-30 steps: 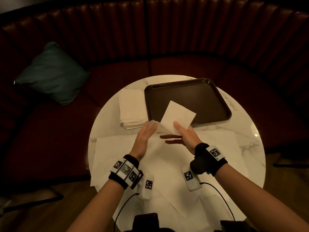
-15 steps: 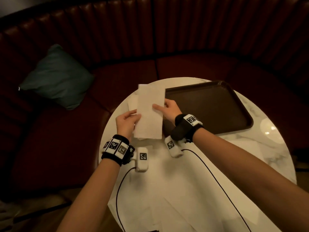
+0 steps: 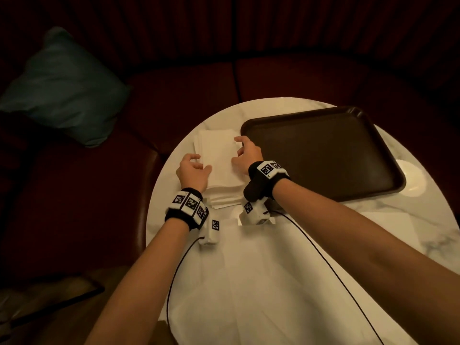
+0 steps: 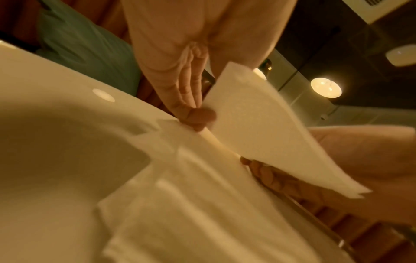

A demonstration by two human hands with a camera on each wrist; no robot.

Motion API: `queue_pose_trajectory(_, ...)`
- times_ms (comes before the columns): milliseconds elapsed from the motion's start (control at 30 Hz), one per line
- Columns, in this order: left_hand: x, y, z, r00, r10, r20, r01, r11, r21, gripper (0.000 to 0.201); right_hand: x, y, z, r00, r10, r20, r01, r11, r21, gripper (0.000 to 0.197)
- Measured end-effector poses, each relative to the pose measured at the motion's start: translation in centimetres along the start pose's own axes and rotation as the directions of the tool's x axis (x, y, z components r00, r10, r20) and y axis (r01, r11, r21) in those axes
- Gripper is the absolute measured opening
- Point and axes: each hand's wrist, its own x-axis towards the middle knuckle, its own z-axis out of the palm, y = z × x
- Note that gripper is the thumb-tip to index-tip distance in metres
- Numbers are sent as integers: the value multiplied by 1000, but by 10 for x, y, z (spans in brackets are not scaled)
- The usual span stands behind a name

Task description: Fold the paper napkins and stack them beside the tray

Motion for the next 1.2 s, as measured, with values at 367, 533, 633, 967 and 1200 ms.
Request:
queue_pose_trajectory(367, -17, -9, 4, 988, 156, 23, -158, 978, 134, 71, -72, 54, -57, 976, -180, -120, 163, 977, -140, 30)
queue_pose_trajectory(533, -87, 8, 23, 933, 334, 136, -347, 934, 86, 60, -141, 145, -153, 975, -8, -222, -57, 956, -287, 25)
queue_pose_trajectory(633, -132, 11, 58, 877, 388, 283, -425, 902, 79, 53, -180, 195, -202, 947, 163, -277, -249, 918, -309, 25)
queue_pose_trajectory(967, -247, -10, 131, 773, 218, 595, -598, 562, 571, 49, -254, 245, -209, 992, 101, -79, -120, 947, -297, 29)
queue_pose_trajectory(1200, -265, -39, 113, 903, 44, 428, -386, 522, 761, 80, -268, 245, -156, 995, 19, 97, 20, 923, -385, 57)
